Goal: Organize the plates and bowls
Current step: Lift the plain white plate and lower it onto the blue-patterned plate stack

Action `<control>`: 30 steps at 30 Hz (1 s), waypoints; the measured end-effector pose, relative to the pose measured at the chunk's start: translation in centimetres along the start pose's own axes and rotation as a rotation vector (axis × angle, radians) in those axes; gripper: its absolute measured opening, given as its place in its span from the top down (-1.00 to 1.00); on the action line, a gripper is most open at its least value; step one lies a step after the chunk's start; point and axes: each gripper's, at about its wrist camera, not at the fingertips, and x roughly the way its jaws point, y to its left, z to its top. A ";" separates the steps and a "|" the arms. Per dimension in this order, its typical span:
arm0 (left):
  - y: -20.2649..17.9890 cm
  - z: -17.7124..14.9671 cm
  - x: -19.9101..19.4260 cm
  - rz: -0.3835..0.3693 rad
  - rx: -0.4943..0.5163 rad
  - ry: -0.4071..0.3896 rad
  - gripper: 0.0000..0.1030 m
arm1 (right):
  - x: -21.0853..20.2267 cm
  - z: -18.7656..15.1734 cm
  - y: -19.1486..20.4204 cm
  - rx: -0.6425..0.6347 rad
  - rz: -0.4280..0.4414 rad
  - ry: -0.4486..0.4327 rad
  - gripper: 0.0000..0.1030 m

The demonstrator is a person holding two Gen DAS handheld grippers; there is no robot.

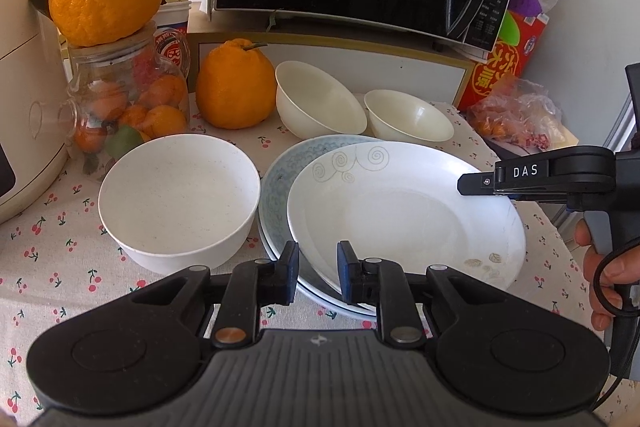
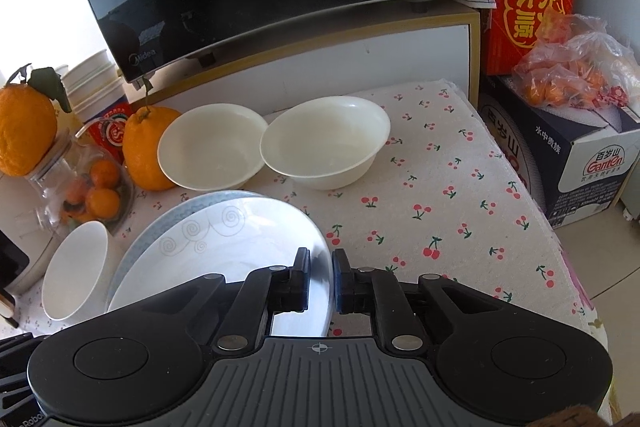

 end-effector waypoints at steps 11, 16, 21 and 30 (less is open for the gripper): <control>0.0 -0.1 -0.2 -0.010 0.001 0.004 0.64 | 0.0 -0.2 0.5 -0.041 -0.019 -0.011 0.76; 0.1 -0.2 -0.4 -0.021 -0.009 0.010 0.59 | 0.2 -0.3 1.1 -0.070 -0.033 -0.017 0.75; 0.5 -0.4 -0.6 -0.026 -0.028 0.019 0.57 | 0.8 -0.6 2.2 -0.123 -0.062 -0.016 0.84; 1.0 -0.4 -1.2 -0.056 -0.046 0.028 0.48 | 1.6 -0.7 2.5 -0.113 -0.075 0.008 0.69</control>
